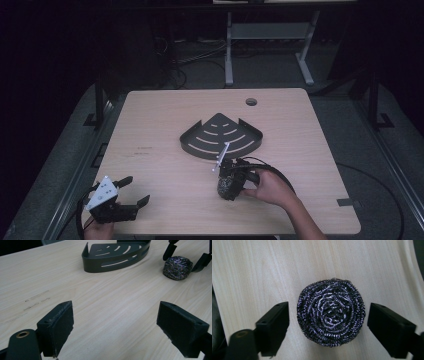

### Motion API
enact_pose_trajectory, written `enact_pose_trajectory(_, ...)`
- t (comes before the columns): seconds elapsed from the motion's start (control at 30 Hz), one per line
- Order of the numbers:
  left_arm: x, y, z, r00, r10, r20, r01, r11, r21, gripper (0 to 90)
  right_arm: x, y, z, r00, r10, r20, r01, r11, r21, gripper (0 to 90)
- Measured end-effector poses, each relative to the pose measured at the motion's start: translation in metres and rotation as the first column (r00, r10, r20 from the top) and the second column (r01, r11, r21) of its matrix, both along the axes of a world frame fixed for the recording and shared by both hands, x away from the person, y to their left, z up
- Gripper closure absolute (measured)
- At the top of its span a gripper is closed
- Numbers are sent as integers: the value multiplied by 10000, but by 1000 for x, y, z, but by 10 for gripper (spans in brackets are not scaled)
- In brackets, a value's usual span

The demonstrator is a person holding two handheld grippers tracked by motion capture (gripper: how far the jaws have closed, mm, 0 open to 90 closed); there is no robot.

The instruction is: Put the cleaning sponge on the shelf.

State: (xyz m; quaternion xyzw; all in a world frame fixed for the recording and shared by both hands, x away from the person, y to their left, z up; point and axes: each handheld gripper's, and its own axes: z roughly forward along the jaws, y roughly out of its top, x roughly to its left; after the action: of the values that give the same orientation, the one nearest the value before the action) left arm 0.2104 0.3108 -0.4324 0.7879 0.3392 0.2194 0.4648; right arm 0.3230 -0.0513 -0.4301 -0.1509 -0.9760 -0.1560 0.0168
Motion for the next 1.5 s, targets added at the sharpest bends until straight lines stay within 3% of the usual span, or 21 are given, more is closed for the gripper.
enact_pose_trajectory(0.17, 0, 0, 0, 10000, -3, -4, 3, 10000, -8, 133, 1, 2, -3, 10000, -19, 16, 19, 9998, -182, 224)
enact_pose_trajectory(0.3, 0, 0, 0, 10000, 9, 3, -9, 10000, -2, 133, 1, 4, -6, 9999, 149, 40, -147, 9994, -317, 312)
enact_pose_trajectory(0.47, 0, 1, 0, 10000, 15, 4, -15, 10000, -7, 133, 0, 4, -5, 9996, 241, 158, -236, 9992, -308, 330)
enact_pose_trajectory(0.9, 0, 0, 0, 10000, -1, -1, 1, 10000, 2, 133, 1, -4, 6, 9998, 187, -28, -186, 9995, 240, 334)
enact_pose_trajectory(1.5, 0, 0, 0, 10000, 21, -8, -21, 10000, 10, 133, 18, -17, 31, 9999, -121, -15, 121, 9974, 713, 334)
